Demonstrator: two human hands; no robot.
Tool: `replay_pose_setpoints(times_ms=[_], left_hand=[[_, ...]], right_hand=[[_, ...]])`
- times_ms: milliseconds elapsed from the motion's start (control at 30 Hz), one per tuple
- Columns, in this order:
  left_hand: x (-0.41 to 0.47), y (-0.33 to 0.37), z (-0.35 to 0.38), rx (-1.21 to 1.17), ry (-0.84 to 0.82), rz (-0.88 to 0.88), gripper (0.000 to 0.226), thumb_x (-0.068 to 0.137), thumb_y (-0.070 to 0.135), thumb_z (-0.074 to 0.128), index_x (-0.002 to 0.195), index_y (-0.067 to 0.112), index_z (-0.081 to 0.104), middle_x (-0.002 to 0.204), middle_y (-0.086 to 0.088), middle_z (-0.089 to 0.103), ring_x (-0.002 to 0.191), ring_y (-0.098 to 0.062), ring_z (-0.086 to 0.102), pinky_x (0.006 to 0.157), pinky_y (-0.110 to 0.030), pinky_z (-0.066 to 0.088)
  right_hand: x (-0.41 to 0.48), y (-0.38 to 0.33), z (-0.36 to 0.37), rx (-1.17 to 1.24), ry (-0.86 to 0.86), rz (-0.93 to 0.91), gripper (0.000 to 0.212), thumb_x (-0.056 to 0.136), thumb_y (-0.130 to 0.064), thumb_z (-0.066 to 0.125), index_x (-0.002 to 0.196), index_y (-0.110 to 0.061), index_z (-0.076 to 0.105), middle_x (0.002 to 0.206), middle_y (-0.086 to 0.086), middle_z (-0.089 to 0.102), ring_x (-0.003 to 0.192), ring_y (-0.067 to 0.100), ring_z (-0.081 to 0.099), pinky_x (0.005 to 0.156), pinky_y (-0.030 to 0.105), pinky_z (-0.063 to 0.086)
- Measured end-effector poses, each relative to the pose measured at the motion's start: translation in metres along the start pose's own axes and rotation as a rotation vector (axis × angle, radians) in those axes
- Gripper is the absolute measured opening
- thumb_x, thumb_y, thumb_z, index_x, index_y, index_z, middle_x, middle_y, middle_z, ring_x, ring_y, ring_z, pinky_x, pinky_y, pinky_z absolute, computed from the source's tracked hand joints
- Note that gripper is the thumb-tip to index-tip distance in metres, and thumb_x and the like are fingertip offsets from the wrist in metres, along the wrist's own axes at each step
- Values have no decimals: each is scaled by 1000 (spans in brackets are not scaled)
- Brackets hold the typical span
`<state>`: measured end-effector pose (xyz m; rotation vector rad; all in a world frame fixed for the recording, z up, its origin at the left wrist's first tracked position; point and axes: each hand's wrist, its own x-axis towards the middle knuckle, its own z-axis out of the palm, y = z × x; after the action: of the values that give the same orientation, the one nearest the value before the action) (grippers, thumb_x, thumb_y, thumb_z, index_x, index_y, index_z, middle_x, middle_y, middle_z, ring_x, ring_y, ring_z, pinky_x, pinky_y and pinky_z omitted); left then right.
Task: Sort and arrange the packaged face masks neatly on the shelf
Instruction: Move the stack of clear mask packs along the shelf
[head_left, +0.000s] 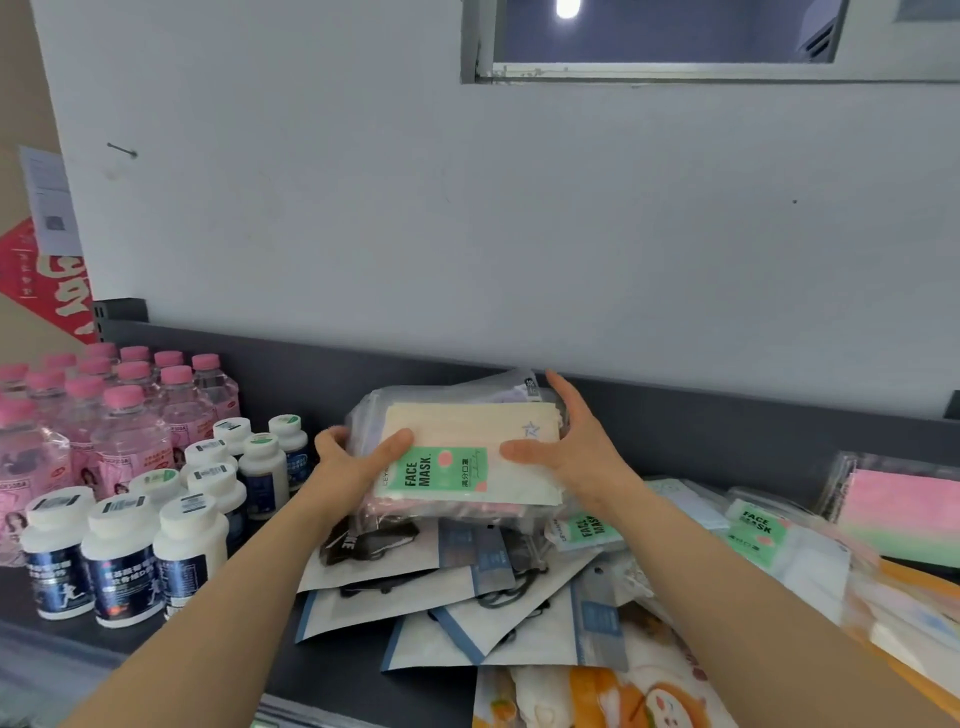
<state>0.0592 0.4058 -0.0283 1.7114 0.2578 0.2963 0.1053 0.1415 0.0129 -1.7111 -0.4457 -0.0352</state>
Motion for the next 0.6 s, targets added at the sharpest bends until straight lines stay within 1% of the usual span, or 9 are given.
replay_pose_setpoints(times_ms=[67, 100, 167, 233, 333, 367, 433, 500, 600], left_hand=[[-5, 10, 6, -29, -51, 48, 149, 37, 80, 80, 153, 38, -5, 159, -5, 27, 126, -29, 52, 105, -51, 43], [-8, 15, 12, -41, -76, 81, 152, 35, 79, 81, 152, 42, -9, 161, -3, 22, 127, -27, 51, 106, -51, 43], [-17, 25, 27, -67, -95, 193, 144, 42, 70, 85, 150, 49, -8, 162, 1, 19, 115, -18, 59, 97, -46, 51], [-26, 36, 46, -87, -109, 316, 132, 50, 58, 87, 148, 54, -1, 161, 6, 21, 110, -13, 64, 92, -45, 55], [-38, 52, 75, -89, -151, 435, 123, 52, 55, 90, 146, 57, 10, 156, 13, 26, 127, -18, 54, 101, -48, 49], [-42, 58, 85, -84, -156, 454, 122, 52, 56, 90, 145, 59, 11, 157, 10, 27, 130, -19, 51, 101, -46, 49], [-49, 68, 106, -51, -153, 469, 119, 52, 59, 88, 141, 63, 10, 155, 0, 35, 129, -20, 50, 93, -35, 52], [-56, 73, 126, -7, -182, 456, 120, 54, 59, 87, 143, 61, 7, 151, -6, 41, 129, -21, 50, 87, -28, 50], [-68, 71, 160, 1, -272, 407, 121, 54, 56, 87, 148, 53, 10, 151, -6, 41, 131, -24, 48, 102, -43, 46]], right_hand=[[-6, -3, -17, 21, -4, -22, 112, 58, -11, 92, 147, -38, 29, 128, 3, 60, 102, 17, 68, 79, 37, 59], [-11, -4, -27, 25, 0, -29, 111, 58, -11, 92, 147, -37, 29, 127, 3, 60, 101, 16, 68, 78, 36, 60], [-21, -7, -45, -9, 21, -44, 111, 59, -15, 92, 147, -39, 29, 129, 0, 58, 100, 13, 68, 77, 32, 59], [-33, -10, -65, -81, 47, -55, 111, 61, -22, 91, 148, -42, 24, 129, -5, 57, 99, 8, 68, 76, 26, 59], [-52, -14, -95, -177, 104, -59, 111, 65, -30, 89, 149, -44, 18, 130, -8, 54, 101, 6, 65, 78, 23, 57], [-58, -14, -105, -189, 125, -59, 111, 65, -32, 88, 149, -45, 17, 131, -8, 53, 102, 6, 64, 78, 23, 57], [-72, -15, -126, -193, 162, -55, 110, 66, -33, 88, 148, -48, 16, 133, -10, 51, 101, 4, 64, 74, 22, 57], [-86, -12, -146, -196, 190, -47, 110, 67, -30, 88, 148, -48, 16, 139, -13, 46, 102, 3, 64, 79, 26, 58], [-108, -5, -176, -256, 229, -18, 110, 68, -26, 87, 149, -46, 15, 153, -18, 29, 120, 15, 56, 98, 45, 51]])
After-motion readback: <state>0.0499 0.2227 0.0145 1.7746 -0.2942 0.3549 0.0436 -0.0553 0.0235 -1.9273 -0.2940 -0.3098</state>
